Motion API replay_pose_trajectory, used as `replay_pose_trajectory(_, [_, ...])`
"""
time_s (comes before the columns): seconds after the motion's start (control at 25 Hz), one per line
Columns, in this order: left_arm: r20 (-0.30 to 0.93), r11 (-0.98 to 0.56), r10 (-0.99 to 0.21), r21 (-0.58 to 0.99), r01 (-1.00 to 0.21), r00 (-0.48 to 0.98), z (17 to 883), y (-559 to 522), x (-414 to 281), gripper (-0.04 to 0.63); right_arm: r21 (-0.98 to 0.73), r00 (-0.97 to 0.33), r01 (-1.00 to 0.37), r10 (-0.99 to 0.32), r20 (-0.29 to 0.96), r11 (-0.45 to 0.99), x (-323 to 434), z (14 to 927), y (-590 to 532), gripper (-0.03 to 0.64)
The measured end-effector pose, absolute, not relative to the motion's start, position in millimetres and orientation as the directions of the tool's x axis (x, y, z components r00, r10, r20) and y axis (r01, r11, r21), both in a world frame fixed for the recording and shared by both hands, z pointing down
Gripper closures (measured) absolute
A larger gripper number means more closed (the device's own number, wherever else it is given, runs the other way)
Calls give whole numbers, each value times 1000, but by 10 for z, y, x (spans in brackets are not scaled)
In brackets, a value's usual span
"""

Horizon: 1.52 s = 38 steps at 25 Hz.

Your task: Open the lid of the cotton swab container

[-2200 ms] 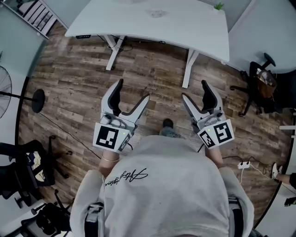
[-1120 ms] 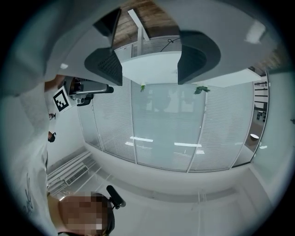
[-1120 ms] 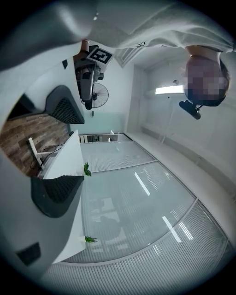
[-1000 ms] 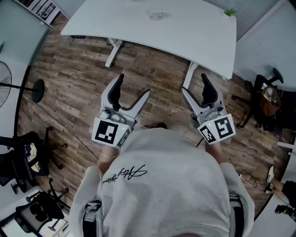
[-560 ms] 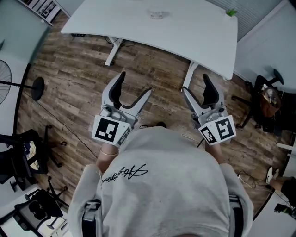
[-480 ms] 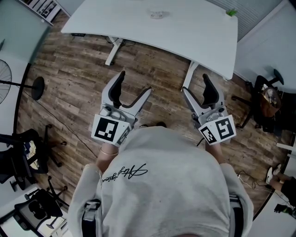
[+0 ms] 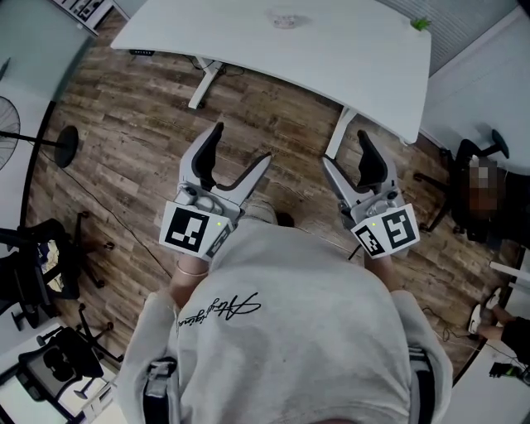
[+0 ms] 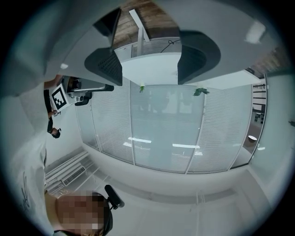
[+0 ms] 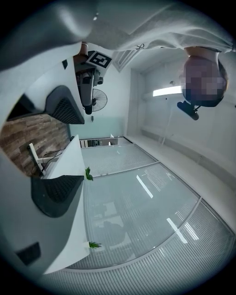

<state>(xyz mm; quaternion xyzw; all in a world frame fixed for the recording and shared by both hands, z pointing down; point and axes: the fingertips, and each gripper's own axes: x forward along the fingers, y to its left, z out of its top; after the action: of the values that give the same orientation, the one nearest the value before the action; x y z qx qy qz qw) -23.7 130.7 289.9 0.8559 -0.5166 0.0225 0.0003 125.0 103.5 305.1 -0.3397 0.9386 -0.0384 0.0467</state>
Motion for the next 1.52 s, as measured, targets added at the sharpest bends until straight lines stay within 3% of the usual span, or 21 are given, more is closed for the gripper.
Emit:
replay_pose_trajectory(0.2, [78, -459, -886, 0, -888, 458, 3010, 1319, -281, 236, -116, -767, -630, -639, -60, 768, 1248, 3069, 1002, 287])
replay_pose_trajectory(0.8, [16, -492, -870, -9, -870, 492, 2955, 866, -314, 236, -86, -733, -673, -678, -49, 734, 1262, 3093, 626, 288])
replay_pose_trajectory(1.52, [10, -522, -853, -6, -853, 521, 2974, -336, -609, 236, -76, -701, -708, -712, -37, 702, 1009, 3084, -465, 288])
